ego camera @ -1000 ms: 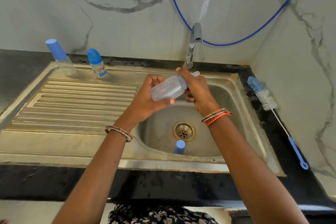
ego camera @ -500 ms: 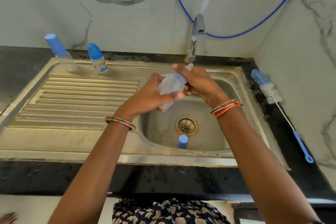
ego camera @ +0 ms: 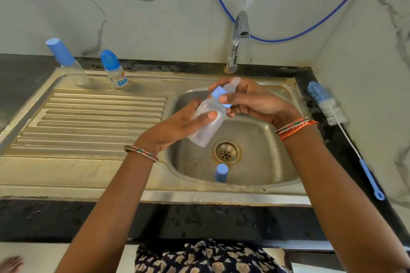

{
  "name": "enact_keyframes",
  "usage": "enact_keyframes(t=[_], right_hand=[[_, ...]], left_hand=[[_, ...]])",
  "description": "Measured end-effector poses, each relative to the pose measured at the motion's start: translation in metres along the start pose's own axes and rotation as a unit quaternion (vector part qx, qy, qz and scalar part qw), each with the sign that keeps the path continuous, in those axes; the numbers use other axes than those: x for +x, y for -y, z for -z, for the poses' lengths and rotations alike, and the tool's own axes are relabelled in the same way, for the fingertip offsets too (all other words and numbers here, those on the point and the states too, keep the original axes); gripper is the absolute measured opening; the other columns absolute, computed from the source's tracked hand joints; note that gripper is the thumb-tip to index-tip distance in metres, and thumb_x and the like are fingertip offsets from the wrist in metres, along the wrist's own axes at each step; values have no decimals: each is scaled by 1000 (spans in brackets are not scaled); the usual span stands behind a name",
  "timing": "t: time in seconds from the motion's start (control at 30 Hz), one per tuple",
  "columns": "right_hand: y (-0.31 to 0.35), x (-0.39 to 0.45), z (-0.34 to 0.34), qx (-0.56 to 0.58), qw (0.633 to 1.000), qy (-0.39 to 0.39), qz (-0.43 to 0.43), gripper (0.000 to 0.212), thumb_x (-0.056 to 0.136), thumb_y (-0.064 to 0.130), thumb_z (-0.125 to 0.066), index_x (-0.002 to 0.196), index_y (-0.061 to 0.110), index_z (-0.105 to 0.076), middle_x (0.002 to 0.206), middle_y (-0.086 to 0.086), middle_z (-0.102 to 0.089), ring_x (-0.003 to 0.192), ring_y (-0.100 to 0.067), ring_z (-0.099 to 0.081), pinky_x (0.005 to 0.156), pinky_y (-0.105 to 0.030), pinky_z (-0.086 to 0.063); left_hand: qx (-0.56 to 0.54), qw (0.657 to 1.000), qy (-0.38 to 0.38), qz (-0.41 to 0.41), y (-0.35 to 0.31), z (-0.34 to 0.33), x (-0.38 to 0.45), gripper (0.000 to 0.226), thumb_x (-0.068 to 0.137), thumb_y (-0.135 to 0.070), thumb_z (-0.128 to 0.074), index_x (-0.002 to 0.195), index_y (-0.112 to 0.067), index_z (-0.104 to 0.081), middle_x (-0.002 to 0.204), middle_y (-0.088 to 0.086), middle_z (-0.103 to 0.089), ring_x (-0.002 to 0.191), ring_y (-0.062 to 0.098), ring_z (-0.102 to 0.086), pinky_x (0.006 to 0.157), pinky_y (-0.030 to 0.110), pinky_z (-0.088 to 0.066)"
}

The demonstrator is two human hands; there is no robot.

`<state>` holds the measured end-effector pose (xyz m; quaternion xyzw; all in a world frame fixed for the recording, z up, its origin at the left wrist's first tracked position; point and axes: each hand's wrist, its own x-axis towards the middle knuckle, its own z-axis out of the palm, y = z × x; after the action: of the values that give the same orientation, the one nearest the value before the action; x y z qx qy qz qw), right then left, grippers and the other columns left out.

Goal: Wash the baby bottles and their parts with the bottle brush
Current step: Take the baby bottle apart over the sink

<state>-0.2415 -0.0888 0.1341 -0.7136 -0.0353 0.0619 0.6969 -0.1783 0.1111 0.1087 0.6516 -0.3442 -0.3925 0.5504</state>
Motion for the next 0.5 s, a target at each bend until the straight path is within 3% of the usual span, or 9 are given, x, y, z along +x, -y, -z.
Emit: enact_keyframes(t=[0.07,0.13,0.23,0.27,0.33,0.4,0.5], right_hand=[[-3,5,-7,-104,992,-68,-32,28,85,25,-69,102,3,-66,80,-13,-64,61,-14,-57,52,-20,-49],[-9,10,-13,-171,979,-110,-19,34,88,25,-67,96,-8,-65,66,-12,-62,50,-11,-55,45,-18,-46],[-7,6,-8,-170,982,-85,10,19,90,14,-63,100,-2,-63,73,-8,-66,57,-11,-61,50,-20,-51],[-7,2,-4,-108,992,-69,15,11,90,6,-61,100,4,-63,82,-6,-67,65,-13,-64,56,-22,-54],[-14,-2,5,64,993,-89,33,21,81,-7,-58,86,13,-64,94,-5,-66,81,-16,-63,63,-27,-56],[-24,-3,9,88,983,-157,44,18,71,0,-60,73,18,-63,87,-2,-64,81,-15,-59,56,-26,-52],[-37,-5,2,-84,983,-159,24,14,81,17,-72,94,20,-68,72,3,-64,64,-11,-54,46,-22,-40]], left_hand=[[164,981,-103,-31,5,-7,12,71,72,-44,-76,126,-20,-37,121,-7,-54,111,9,-55,86,21,-48],[195,968,-151,-49,13,-10,25,71,70,-40,-80,125,-15,-43,119,-3,-59,107,10,-58,90,31,-50],[60,994,-85,-20,21,-5,30,66,66,-40,-78,117,-6,-54,106,7,-67,94,15,-65,82,36,-54],[-35,998,-48,-7,24,0,28,63,65,-37,-78,115,-5,-56,100,8,-69,89,17,-66,76,34,-55],[-186,982,-15,12,28,6,23,59,62,-36,-76,113,-11,-58,96,8,-71,84,17,-67,73,32,-57],[-193,981,-22,12,35,10,21,58,63,-39,-73,113,-13,-59,101,7,-70,87,16,-65,76,29,-55],[-72,995,-60,17,45,8,24,49,73,-32,-73,115,-12,-58,103,2,-67,93,13,-62,79,24,-49]])
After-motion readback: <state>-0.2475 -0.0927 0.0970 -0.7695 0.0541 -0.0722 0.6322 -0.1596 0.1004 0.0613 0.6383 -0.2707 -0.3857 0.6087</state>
